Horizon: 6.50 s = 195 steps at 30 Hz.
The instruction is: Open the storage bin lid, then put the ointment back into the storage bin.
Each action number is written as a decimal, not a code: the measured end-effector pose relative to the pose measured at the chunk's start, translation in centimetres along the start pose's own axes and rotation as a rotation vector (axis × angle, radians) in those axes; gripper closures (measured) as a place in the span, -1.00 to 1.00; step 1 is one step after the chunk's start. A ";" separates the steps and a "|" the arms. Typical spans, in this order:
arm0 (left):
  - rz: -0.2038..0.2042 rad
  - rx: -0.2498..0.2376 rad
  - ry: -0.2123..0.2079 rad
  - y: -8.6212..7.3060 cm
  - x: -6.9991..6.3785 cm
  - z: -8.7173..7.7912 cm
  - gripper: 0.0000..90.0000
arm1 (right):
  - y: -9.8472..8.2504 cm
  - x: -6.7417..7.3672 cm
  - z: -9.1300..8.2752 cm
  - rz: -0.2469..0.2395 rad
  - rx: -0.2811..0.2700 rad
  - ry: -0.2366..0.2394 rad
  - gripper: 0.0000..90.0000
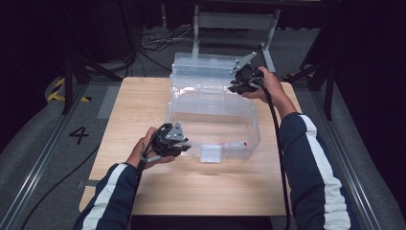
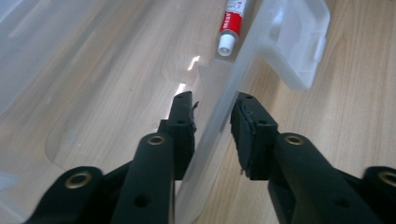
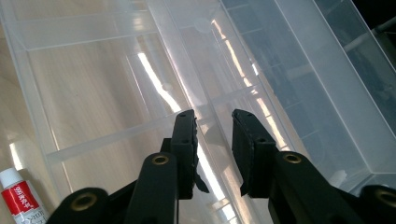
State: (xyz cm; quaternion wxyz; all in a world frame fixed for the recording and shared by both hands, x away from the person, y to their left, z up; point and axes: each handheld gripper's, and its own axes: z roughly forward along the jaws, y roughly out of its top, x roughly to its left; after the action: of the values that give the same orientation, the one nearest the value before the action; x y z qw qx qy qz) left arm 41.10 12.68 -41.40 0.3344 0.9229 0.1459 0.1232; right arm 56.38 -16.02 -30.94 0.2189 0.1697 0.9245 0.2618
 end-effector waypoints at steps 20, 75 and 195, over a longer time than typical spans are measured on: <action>0.004 -0.003 -0.017 0.3 0.0 0.8 0.58 | 1.0 -0.1 -0.5 -0.066 0.035 0.075 0.84; -0.039 -0.012 -0.003 0.6 -0.4 1.1 0.52 | -0.9 3.3 -3.5 -0.069 -0.109 0.101 0.88; -0.029 -0.092 0.034 0.2 -1.4 1.2 0.48 | -6.3 8.4 -4.6 0.065 -0.386 0.089 0.70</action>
State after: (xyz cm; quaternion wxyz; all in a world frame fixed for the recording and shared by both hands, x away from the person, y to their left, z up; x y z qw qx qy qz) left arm 40.20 11.33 -42.35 0.3758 0.9020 0.1589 0.1408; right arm 45.75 -19.40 -33.64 0.1977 0.1426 0.8601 0.4481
